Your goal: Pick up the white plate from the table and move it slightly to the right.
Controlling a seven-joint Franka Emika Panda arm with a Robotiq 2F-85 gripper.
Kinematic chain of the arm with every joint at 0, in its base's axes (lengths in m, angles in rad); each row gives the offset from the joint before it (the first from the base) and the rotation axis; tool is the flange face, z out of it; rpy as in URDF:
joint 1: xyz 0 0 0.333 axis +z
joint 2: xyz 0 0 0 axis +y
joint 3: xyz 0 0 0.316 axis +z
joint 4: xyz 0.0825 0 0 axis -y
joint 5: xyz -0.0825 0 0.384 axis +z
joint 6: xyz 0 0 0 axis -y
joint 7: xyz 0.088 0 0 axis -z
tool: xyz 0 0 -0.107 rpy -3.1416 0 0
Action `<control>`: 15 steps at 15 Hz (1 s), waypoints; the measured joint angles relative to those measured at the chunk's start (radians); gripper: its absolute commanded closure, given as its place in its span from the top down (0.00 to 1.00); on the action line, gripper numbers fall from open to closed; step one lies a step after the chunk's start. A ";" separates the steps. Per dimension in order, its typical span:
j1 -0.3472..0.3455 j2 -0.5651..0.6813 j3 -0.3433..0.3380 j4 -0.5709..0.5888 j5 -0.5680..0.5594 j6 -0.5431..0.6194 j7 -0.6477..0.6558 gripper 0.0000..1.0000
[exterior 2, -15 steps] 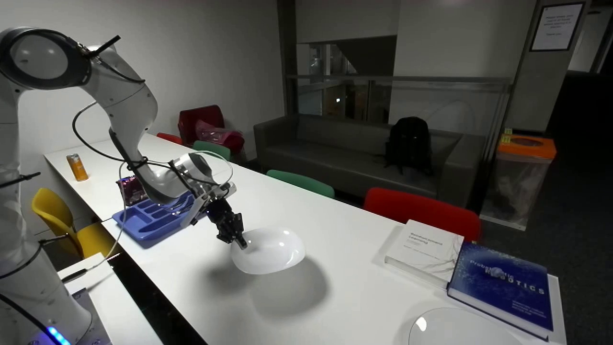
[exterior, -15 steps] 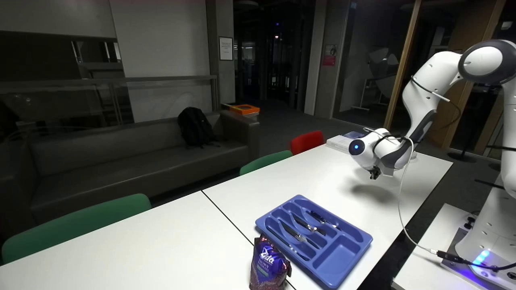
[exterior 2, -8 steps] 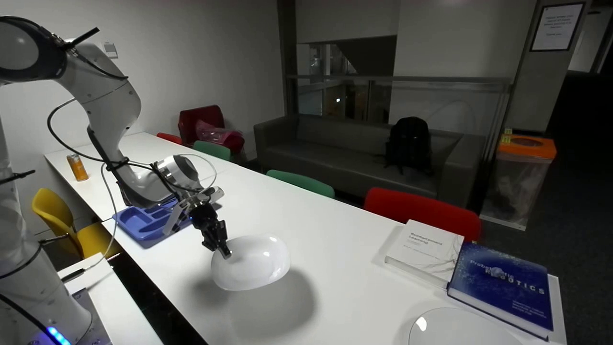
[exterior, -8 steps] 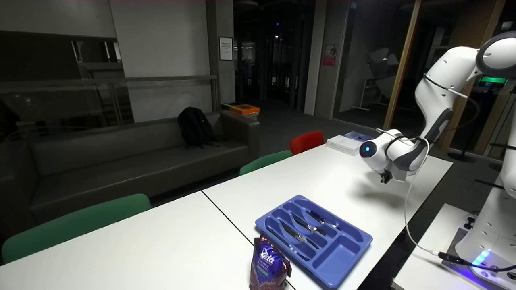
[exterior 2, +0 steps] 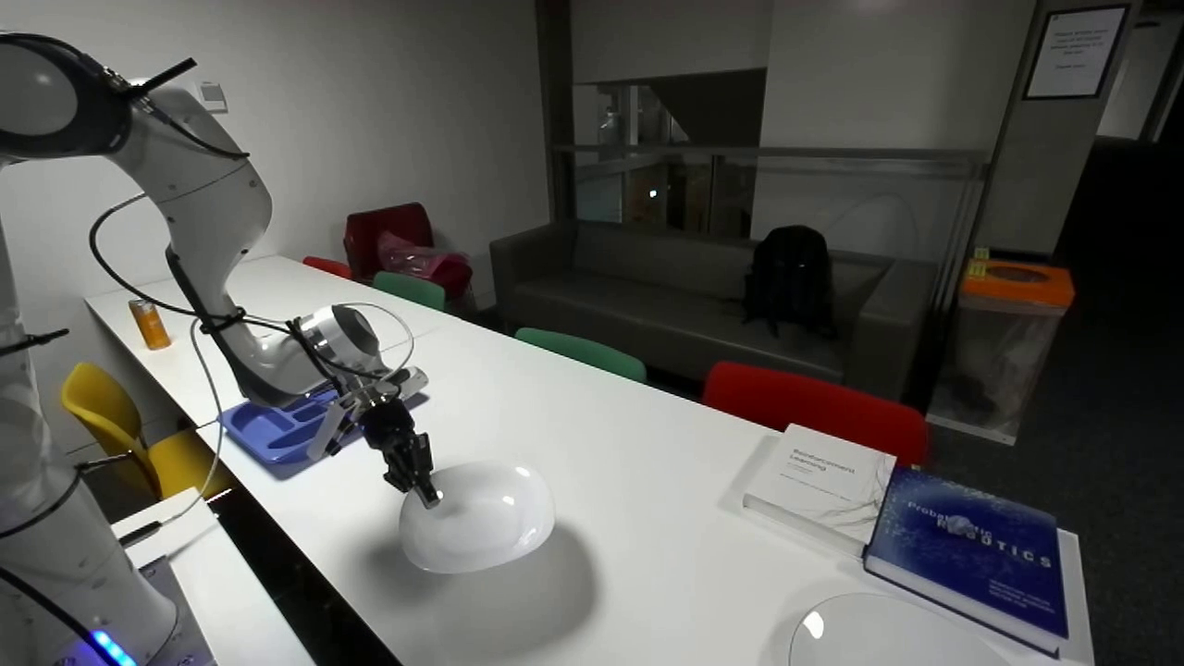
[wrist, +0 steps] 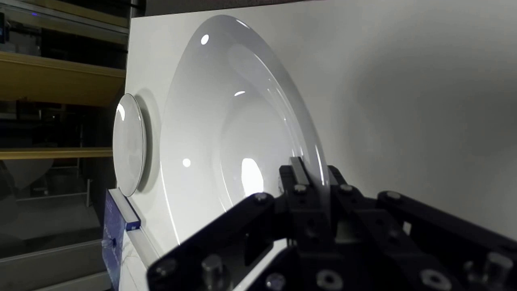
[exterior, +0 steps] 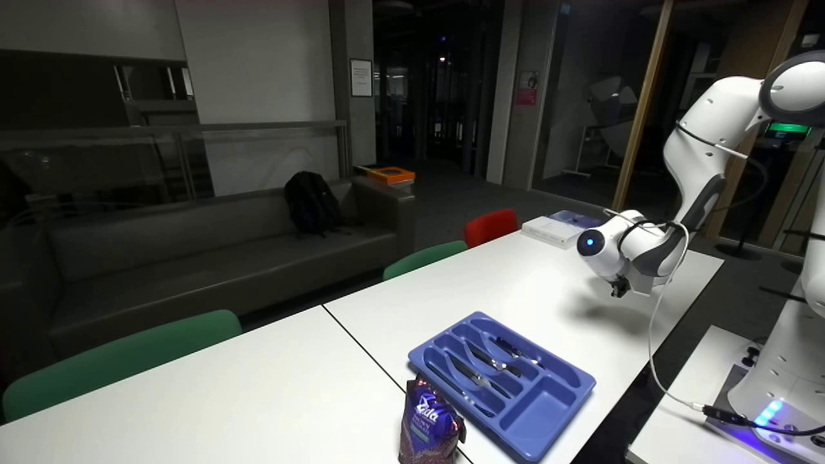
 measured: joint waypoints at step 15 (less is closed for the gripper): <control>0.000 0.002 0.000 0.001 0.000 0.000 0.000 0.02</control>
